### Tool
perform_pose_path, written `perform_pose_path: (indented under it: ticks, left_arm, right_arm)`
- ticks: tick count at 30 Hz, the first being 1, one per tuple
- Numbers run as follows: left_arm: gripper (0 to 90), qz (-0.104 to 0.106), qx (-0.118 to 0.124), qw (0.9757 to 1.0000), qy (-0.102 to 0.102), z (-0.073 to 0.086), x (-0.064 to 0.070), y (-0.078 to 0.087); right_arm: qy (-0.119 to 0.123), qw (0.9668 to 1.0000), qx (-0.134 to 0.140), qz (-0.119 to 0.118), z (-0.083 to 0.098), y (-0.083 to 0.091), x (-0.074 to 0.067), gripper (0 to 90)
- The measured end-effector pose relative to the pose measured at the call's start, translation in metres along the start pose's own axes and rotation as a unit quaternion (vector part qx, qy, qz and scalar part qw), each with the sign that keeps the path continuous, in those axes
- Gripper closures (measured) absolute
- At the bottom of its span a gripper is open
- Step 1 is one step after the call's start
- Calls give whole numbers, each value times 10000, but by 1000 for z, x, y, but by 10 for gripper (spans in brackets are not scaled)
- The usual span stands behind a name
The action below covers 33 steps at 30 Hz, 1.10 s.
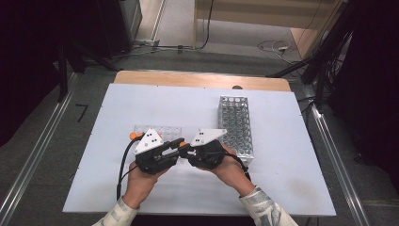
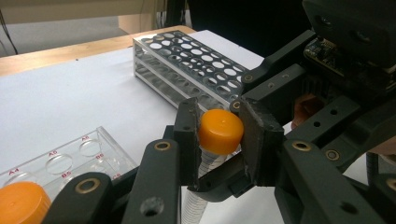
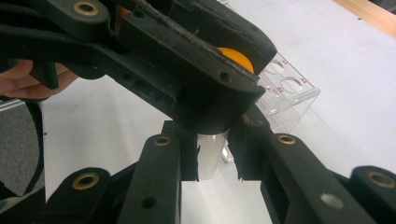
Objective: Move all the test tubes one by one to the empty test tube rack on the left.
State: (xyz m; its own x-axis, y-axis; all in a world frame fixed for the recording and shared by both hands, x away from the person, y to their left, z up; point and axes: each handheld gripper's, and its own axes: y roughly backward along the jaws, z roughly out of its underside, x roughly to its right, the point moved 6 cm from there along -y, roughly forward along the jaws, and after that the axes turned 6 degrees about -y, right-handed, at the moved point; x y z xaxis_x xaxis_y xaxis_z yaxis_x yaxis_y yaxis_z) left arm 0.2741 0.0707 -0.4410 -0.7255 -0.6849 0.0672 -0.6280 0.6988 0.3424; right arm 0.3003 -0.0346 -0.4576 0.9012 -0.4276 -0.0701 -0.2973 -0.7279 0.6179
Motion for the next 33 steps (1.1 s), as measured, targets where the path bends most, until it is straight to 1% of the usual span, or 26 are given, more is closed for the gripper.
perform_pose_path:
  ticks: [2, 5, 8, 12, 13, 18, 19, 23, 27, 33]
  left_arm:
    - [697, 8, -44, 10000, -28, -1, 1, 0]
    - [698, -3, -36, 10000, -31, -2, 2, -1]
    - [699, -21, -34, 10000, -77, -4, 3, -2]
    - [700, -24, -40, 10000, -55, -6, 3, -4]
    - [701, -40, -45, 10000, -68, -6, 3, -4]
    - [701, -65, -15, 9999, -76, -11, 2, -3]
    - [701, -73, 0, 9999, -70, -13, 1, -3]
    - [700, -130, 14, 9999, -76, -18, -2, -2]
    - [701, -170, 43, 9998, -36, -22, -7, -1]
    - [701, -233, 85, 9997, 43, -25, -13, -1]
  right_arm:
    - [-11, 10000, -13, 14, 1, 1, -1, 716]
    - [-37, 10000, 24, -4, 1, 2, 0, 715]
    - [-32, 10000, 22, 1, 2, 4, 1, 712]
    - [-98, 9999, 45, 24, 2, 6, 2, 704]
    - [-106, 9999, 64, 20, 2, 6, 3, 691]
    - [-256, 9996, 78, -41, 4, 9, 8, 498]
    - [-301, 9995, 79, -4, 4, 10, 9, 437]
    - [-385, 9991, 144, 108, 6, 15, 12, 331]
    - [-474, 9984, 195, 253, 10, 19, 18, 250]
    - [-630, 9971, 239, 348, 17, 25, 25, 232]
